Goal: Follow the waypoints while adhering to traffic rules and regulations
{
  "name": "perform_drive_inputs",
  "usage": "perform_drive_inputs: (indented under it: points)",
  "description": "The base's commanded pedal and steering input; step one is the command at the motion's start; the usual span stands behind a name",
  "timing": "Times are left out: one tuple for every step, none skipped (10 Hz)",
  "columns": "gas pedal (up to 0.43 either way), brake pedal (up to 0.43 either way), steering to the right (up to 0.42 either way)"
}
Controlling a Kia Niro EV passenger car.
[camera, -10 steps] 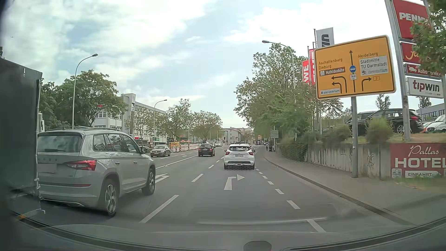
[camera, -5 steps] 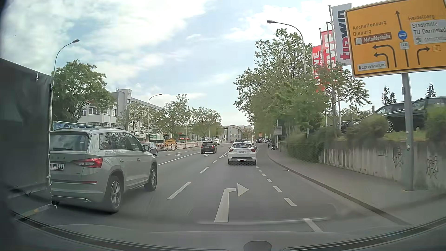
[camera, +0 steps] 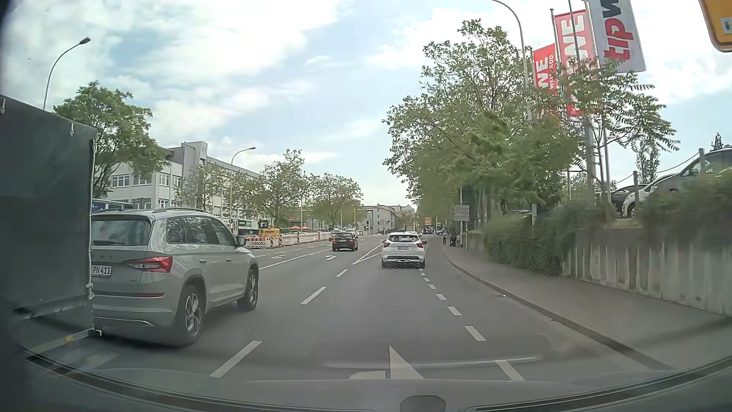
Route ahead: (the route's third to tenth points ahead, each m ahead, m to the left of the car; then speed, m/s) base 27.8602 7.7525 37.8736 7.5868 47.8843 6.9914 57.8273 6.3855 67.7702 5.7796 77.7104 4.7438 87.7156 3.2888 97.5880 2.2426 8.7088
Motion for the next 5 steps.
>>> perform_drive_inputs:
  points:
    - [0.22, 0.018, 0.001]
    - [0.22, 0.018, 0.001]
    - [0.22, 0.018, 0.001]
    - [0.22, 0.018, 0.001]
    - [0.209, 0.018, 0.001]
